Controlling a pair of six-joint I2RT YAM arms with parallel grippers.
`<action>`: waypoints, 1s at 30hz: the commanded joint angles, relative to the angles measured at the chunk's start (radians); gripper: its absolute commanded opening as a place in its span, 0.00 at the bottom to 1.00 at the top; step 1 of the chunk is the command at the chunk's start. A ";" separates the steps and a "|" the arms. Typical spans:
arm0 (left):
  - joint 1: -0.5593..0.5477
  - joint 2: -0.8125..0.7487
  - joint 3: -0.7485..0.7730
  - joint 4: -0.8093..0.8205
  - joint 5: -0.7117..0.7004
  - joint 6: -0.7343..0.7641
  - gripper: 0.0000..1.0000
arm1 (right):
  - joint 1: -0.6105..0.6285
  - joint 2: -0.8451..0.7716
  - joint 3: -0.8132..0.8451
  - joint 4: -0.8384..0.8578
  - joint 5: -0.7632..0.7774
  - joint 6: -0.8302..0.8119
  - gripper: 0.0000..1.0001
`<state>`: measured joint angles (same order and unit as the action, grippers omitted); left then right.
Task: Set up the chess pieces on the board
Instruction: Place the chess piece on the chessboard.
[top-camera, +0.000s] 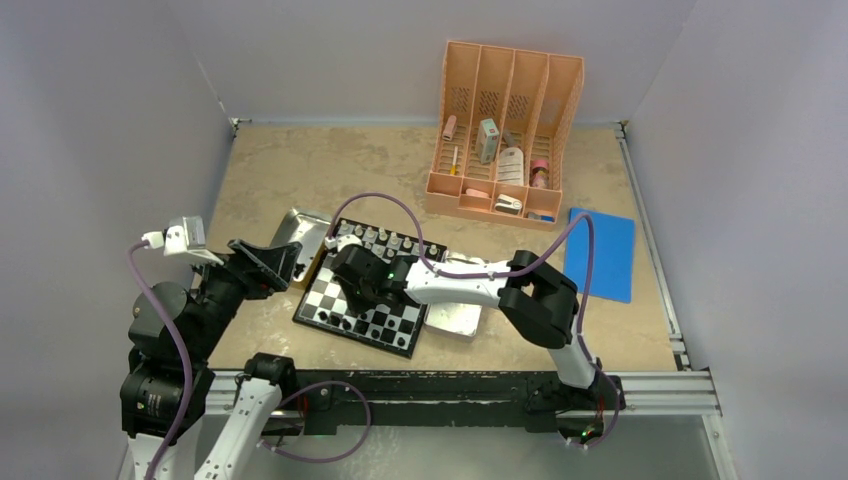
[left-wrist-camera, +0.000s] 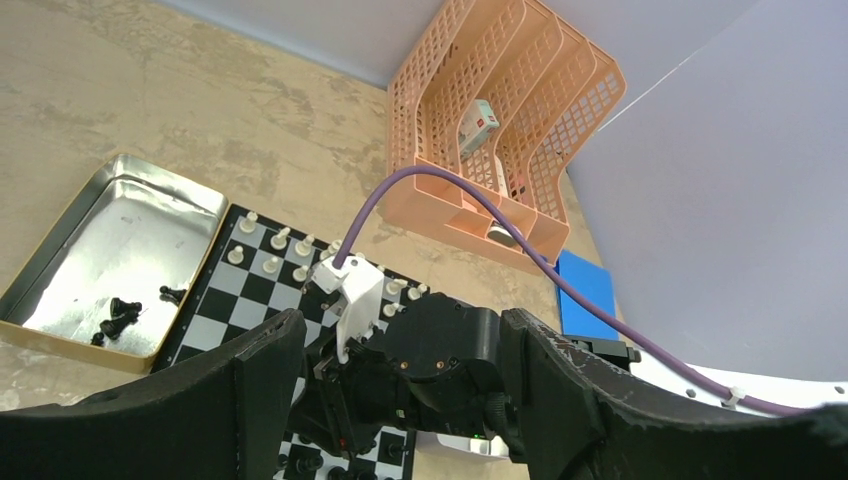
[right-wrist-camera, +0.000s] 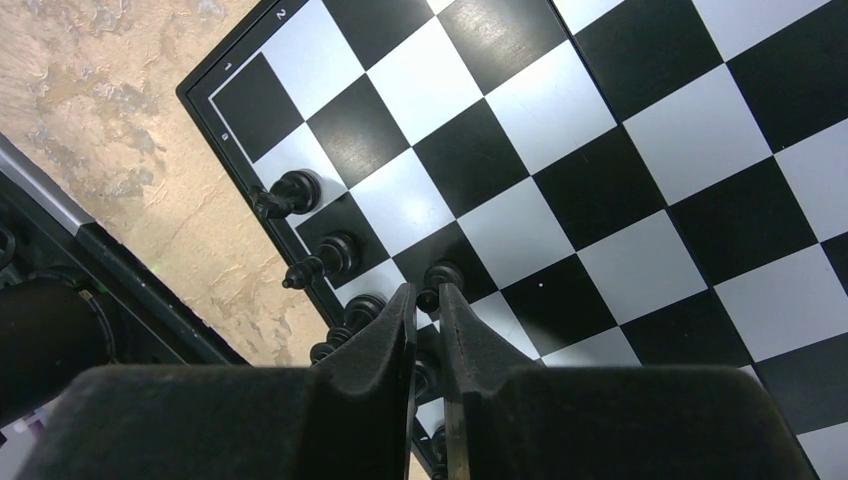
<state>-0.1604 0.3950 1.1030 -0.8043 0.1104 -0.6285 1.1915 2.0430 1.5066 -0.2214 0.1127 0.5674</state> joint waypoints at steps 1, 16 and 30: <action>-0.005 -0.002 0.000 0.005 -0.017 -0.014 0.71 | 0.006 0.000 0.032 0.002 0.009 -0.001 0.18; -0.005 0.016 -0.100 0.020 -0.021 0.017 0.72 | 0.002 -0.088 0.094 -0.040 0.029 0.011 0.32; -0.004 0.466 -0.189 0.295 -0.238 -0.099 0.69 | -0.058 -0.581 -0.274 0.049 0.213 0.019 0.50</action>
<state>-0.1604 0.7525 0.8917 -0.6254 0.0315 -0.6277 1.1606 1.5444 1.3251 -0.1940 0.2451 0.5793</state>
